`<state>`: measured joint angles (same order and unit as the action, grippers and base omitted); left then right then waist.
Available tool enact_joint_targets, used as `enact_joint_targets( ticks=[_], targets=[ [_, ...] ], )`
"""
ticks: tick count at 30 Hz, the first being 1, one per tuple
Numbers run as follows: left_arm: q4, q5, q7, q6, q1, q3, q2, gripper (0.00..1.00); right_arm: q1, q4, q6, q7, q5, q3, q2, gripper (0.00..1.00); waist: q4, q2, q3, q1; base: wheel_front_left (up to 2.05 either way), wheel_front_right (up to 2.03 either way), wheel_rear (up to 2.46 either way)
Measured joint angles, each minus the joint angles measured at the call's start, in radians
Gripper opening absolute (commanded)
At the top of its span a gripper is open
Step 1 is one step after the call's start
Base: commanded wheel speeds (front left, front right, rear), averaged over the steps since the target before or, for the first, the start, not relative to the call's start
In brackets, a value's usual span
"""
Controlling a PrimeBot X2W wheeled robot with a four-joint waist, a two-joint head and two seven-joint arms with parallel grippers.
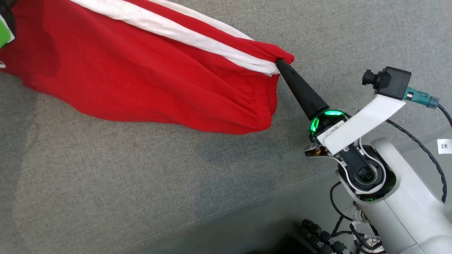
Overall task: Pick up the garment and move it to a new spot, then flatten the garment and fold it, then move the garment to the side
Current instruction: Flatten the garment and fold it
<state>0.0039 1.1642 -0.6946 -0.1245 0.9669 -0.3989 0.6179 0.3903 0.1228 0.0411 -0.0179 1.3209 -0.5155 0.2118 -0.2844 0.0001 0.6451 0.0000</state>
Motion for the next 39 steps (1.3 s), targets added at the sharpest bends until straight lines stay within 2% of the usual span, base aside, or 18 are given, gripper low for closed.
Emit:
enact_joint_targets(
  ticks=[2, 5, 6, 7, 8, 9, 21, 23, 29, 34, 37, 39],
  targets=[
    [0.025, -0.002, -0.001, 0.000, 0.001, -0.003, -0.003, 0.02, 0.000, -0.007, -0.001, 0.001, 0.000, 0.002, 0.000, 0.00, 0.001, 0.0000, -0.001, 0.0000, 0.00, 0.00, 0.00],
    [0.053, -0.010, -0.001, 0.000, 0.007, -0.006, -0.010, 0.13, 0.000, -0.013, -0.008, 0.007, 0.000, 0.004, -0.001, 0.00, 0.001, 0.0000, -0.002, 0.0000, 0.00, 0.00, 0.00],
    [0.060, -0.011, -0.001, 0.000, 0.010, -0.007, -0.012, 0.20, 0.000, -0.015, -0.008, 0.009, 0.000, 0.004, -0.002, 0.00, 0.001, 0.0000, -0.003, 0.0000, 0.00, 0.00, 0.00],
    [0.068, -0.015, -0.001, 0.000, 0.014, -0.010, -0.015, 0.43, 0.000, -0.017, -0.009, 0.009, 0.000, 0.006, -0.004, 0.40, 0.001, 0.0000, -0.003, 0.0000, 0.00, 0.00, 0.00],
    [0.076, -0.018, 0.001, 0.000, 0.017, -0.010, -0.019, 0.77, 0.000, -0.018, -0.010, 0.014, 0.000, 0.009, -0.008, 0.86, 0.001, 0.0000, -0.004, 0.0000, 0.00, 0.00, 0.00],
    [0.084, -0.018, 0.001, 0.000, 0.020, -0.010, -0.023, 1.00, 0.000, -0.019, -0.013, 0.020, 0.000, 0.014, -0.011, 1.00, 0.002, 0.0000, -0.004, 0.0000, 0.00, 0.00, 0.00],
    [0.149, -0.021, 0.024, 0.000, 0.026, -0.029, -0.099, 1.00, 0.000, -0.030, -0.015, 0.039, 0.003, 0.029, -0.013, 1.00, 0.014, 0.0000, -0.027, 0.0000, 0.00, 0.00, 0.00],
    [0.154, -0.018, 0.053, 0.001, 0.026, -0.019, -0.106, 1.00, -0.010, -0.031, -0.015, 0.062, 0.003, 0.048, -0.012, 1.00, 0.019, 0.0000, -0.044, 0.0000, 0.00, 0.00, 0.00],
    [0.148, -0.016, 0.108, 0.029, 0.003, -0.005, -0.122, 1.00, -0.076, -0.033, -0.007, 0.104, 0.000, 0.075, 0.002, 1.00, 0.027, 0.0000, -0.083, 0.0000, 0.00, 0.00, 0.00],
    [0.117, -0.053, 0.211, 0.061, -0.086, 0.008, -0.114, 1.00, -0.150, -0.040, -0.006, 0.141, -0.031, 0.082, 0.027, 1.00, 0.037, 0.0000, -0.136, -0.0001, 0.00, 0.00, 0.00],
    [0.085, -0.156, 0.289, 0.073, -0.142, 0.000, -0.067, 1.00, -0.174, -0.051, -0.010, 0.170, -0.135, 0.069, 0.076, 1.00, 0.044, 0.0000, -0.172, -0.0001, 0.00, 0.00, 0.00],
    [0.071, -0.207, 0.341, 0.072, -0.190, -0.001, -0.042, 1.00, -0.183, -0.064, -0.025, 0.196, -0.207, 0.066, 0.113, 1.00, 0.050, 0.0000, -0.198, -0.0001, 0.00, 0.00, 0.00]
  ],
)
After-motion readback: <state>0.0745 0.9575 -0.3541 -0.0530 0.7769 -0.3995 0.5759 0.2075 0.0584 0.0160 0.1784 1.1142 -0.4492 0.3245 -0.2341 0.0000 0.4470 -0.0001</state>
